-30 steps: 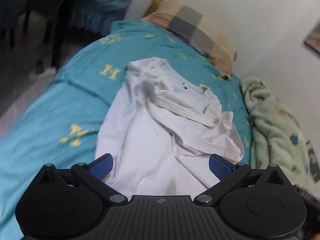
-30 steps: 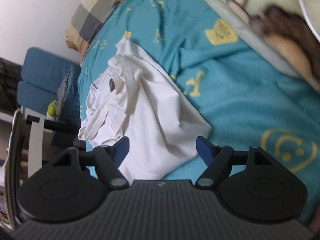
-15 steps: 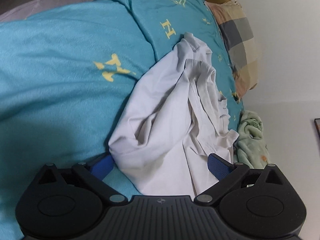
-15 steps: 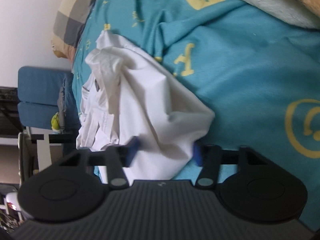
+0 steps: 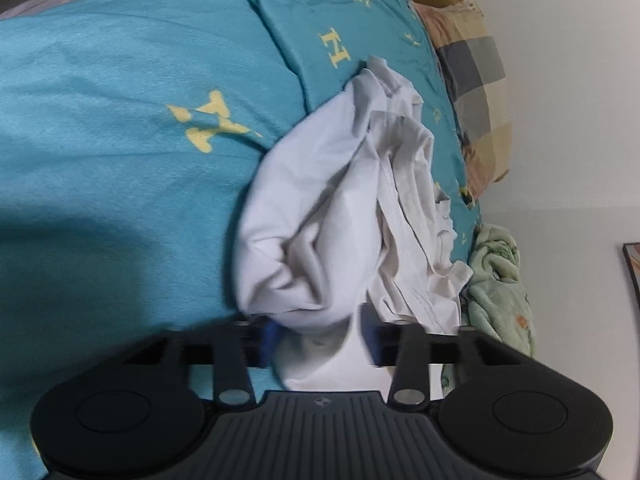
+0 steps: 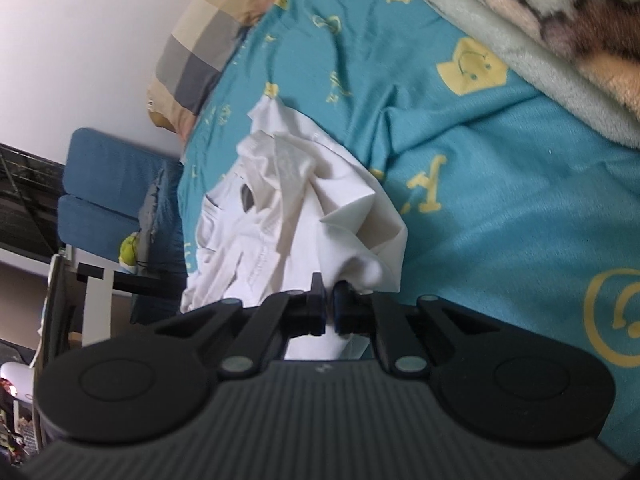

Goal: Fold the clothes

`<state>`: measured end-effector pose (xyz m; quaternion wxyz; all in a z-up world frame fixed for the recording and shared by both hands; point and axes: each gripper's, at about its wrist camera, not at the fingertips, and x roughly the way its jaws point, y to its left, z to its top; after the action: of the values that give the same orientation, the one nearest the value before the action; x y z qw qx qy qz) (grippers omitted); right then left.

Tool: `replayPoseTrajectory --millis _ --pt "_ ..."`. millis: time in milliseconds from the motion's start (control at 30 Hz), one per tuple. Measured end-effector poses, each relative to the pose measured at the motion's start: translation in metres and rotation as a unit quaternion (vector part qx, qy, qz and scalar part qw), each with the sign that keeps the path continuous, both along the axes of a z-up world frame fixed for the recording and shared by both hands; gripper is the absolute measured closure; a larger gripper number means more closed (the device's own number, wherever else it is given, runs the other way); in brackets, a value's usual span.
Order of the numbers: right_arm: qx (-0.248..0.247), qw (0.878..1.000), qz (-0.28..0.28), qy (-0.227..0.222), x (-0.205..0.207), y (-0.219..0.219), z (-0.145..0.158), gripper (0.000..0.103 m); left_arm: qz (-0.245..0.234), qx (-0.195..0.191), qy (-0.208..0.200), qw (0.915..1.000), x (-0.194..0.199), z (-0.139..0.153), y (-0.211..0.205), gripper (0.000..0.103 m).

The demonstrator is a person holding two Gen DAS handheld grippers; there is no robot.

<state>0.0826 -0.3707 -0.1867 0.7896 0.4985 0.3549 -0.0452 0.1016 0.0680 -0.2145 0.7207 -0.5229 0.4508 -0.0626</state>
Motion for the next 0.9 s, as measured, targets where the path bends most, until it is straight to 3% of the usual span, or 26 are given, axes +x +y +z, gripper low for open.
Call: replayPoseTrajectory --millis 233,433,667,900 --pt "-0.004 0.999 -0.007 -0.039 -0.008 -0.004 0.019 0.097 0.0 0.02 -0.077 0.9968 -0.01 0.045 0.001 0.092" --pt "0.001 0.998 -0.016 -0.067 -0.022 -0.005 0.049 0.097 -0.001 0.012 -0.104 0.9945 -0.027 0.085 0.004 0.094" --pt "-0.019 0.995 -0.03 -0.094 -0.076 0.008 0.095 0.097 -0.01 0.018 -0.142 0.9896 -0.081 0.154 0.019 0.094" --pt "-0.022 0.993 -0.041 -0.107 -0.149 0.02 0.113 0.097 -0.013 0.019 -0.151 0.9883 -0.158 0.18 0.025 0.094"
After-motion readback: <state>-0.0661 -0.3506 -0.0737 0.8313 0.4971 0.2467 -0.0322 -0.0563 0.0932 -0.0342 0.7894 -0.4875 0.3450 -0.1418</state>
